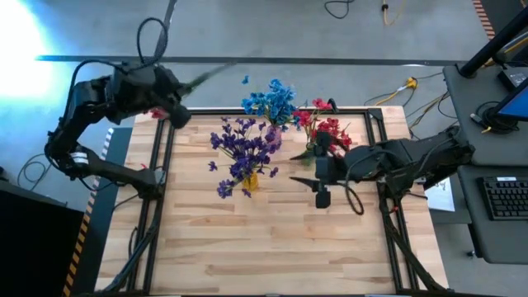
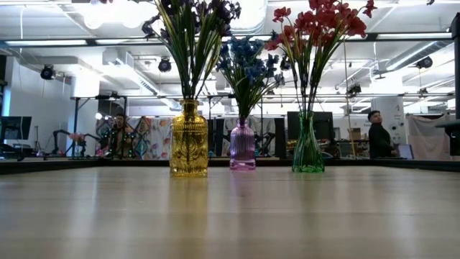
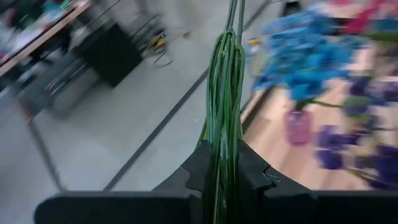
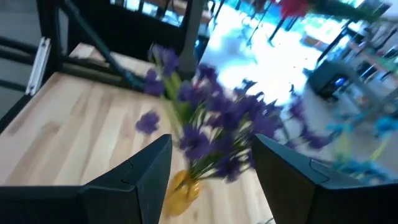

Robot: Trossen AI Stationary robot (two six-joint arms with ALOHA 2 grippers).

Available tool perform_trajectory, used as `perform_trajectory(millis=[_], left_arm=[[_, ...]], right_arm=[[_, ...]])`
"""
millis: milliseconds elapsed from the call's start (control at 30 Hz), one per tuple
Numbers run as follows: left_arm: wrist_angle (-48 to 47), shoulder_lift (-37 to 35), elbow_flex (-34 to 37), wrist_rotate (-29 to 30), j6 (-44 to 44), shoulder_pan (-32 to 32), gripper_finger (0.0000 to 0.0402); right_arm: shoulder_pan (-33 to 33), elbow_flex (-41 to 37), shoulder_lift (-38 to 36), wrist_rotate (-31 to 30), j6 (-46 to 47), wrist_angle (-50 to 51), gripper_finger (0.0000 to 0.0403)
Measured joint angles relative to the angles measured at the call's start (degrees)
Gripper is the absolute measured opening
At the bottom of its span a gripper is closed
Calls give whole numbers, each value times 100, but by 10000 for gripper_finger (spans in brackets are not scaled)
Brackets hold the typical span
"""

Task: Sort flowers into vase by color
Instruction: Put the pink flowers into the green vase

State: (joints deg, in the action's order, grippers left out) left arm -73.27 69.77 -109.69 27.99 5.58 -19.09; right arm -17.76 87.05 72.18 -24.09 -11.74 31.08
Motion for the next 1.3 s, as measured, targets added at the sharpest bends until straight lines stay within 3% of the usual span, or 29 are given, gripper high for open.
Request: perform_trajectory(millis=[267,367,467,800,1000,1300], left_arm=[[163,608,-330,41,416,1576,25],[163,1015,-647,846,582,1917,25],[48,1397,-1092,1464,877,2041,25],[-152,2404,-2517,1347,2024,2211,25],[-20,2654,-2438,1327,2651,2471,25],[40,2748,-2452,1339,2650,2755,25]], right_arm=[[2,845,5,-12,-884,-1,215],[2,1217,56,-206,-1129,-5,215],[2,1632,165,-475,-1385,36,215],[33,3114,971,-1144,-1557,1004,248],[210,3775,1408,-1400,-1491,1488,268],[649,4234,1854,-868,-622,2270,251]])
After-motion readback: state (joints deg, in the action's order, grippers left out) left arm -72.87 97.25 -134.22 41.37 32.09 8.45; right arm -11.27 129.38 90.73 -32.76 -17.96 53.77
